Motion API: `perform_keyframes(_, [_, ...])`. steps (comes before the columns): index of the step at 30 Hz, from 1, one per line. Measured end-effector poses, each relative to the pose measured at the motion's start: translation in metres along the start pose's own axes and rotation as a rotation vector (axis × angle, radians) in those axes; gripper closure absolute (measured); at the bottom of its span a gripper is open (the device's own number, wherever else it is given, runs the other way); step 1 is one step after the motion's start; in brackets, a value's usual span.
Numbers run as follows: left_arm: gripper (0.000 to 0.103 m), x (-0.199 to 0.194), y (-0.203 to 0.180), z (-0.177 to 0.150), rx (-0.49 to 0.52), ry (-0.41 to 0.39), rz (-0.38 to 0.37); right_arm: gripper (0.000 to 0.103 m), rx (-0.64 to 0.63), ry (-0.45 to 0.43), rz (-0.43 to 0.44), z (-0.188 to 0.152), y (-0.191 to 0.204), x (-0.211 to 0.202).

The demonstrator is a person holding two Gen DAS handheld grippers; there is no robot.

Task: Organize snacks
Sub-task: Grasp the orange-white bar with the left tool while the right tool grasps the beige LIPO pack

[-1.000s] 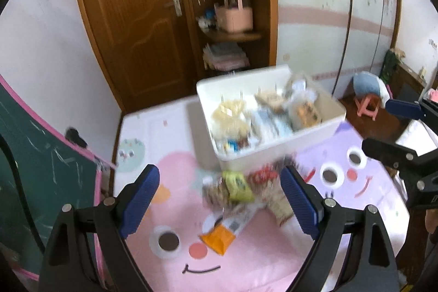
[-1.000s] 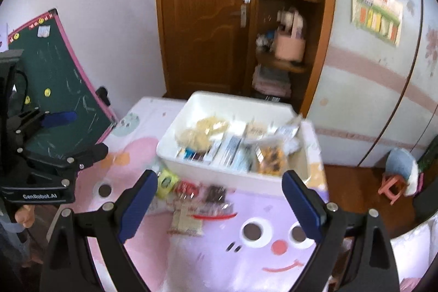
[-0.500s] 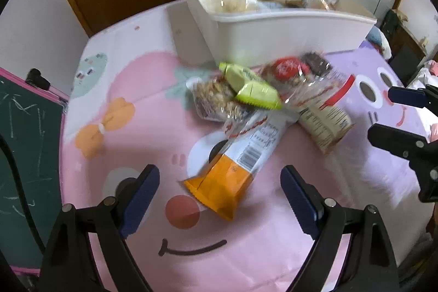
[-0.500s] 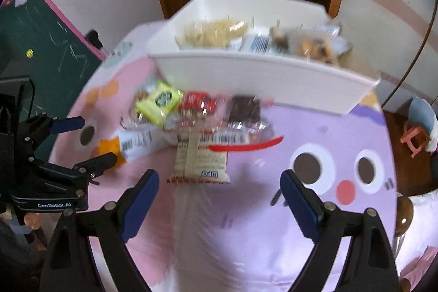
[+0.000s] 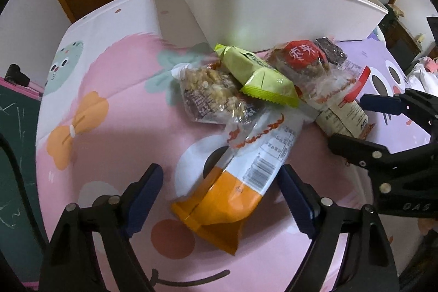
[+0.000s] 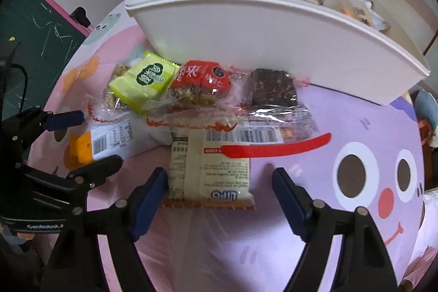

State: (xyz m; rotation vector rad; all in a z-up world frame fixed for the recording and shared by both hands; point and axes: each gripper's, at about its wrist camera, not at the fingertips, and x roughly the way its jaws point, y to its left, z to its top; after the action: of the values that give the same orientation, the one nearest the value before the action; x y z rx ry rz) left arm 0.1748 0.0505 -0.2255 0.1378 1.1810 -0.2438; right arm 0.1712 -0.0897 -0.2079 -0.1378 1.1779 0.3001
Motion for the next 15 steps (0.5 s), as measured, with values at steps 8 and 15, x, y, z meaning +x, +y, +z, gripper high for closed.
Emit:
perform_keyframes(8, [0.044, -0.001, -0.015, 0.009, 0.027, -0.019, -0.014, 0.050, -0.083, -0.020, -0.037, 0.003, 0.009, 0.000])
perform_keyframes(15, [0.071, -0.014, -0.035, -0.003, 0.045, -0.028, 0.000, 0.057, -0.093, 0.001, -0.009, -0.016, -0.005, -0.014])
